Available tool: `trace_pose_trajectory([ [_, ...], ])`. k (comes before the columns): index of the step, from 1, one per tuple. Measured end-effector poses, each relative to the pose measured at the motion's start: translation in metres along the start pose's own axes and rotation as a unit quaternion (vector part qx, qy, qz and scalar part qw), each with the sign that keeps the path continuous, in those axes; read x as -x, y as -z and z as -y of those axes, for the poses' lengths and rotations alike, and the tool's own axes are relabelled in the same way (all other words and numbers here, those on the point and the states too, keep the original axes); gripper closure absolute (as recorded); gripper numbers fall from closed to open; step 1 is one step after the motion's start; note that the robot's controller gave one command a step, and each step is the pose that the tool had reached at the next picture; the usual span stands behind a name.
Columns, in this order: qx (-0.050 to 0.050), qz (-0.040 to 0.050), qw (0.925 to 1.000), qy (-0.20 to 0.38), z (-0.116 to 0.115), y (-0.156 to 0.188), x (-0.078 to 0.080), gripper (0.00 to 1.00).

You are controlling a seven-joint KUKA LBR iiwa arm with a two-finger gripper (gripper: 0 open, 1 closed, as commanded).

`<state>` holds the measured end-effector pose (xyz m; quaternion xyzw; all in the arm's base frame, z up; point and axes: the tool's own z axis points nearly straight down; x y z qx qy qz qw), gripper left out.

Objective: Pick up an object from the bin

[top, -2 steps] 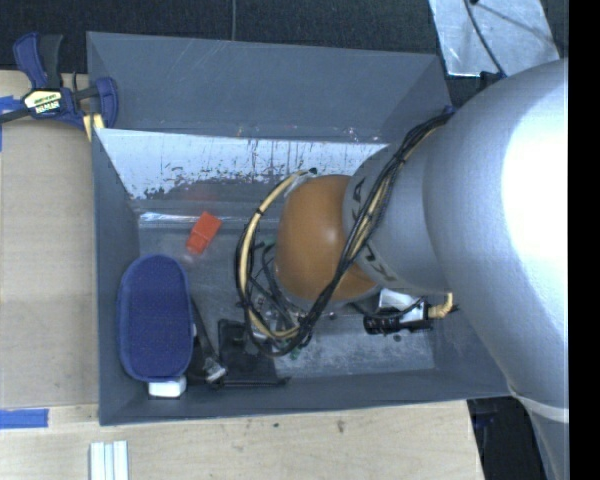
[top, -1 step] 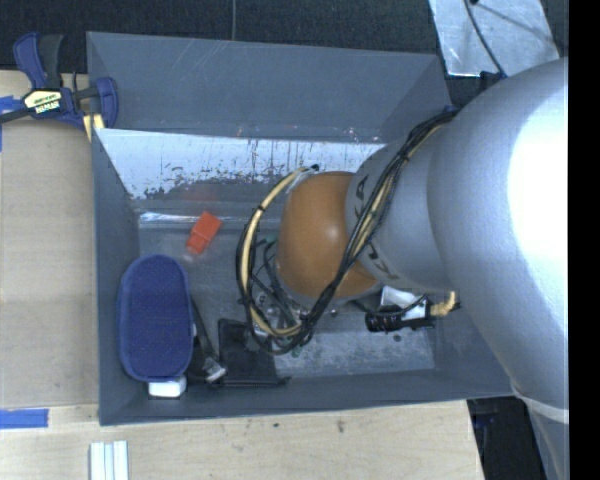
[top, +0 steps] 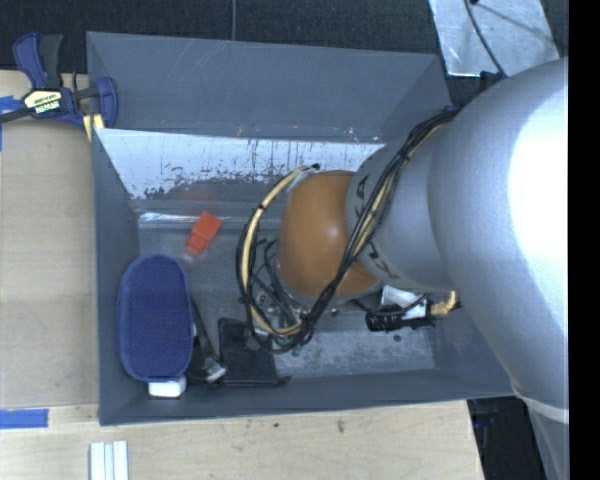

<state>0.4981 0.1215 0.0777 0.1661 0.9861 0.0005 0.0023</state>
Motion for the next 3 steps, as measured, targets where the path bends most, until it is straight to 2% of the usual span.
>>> trace_pose_trajectory([
  [1, 0.000, 0.0005, 1.0000, 0.000, 0.000, 0.035, 0.002, 1.00],
  [2, 0.001, 0.0015, 1.0000, 0.000, 0.000, 0.102, 0.004, 1.00],
  [3, 0.000, -0.0001, 1.0000, 0.002, 0.000, 0.107, 0.005, 1.00],
])
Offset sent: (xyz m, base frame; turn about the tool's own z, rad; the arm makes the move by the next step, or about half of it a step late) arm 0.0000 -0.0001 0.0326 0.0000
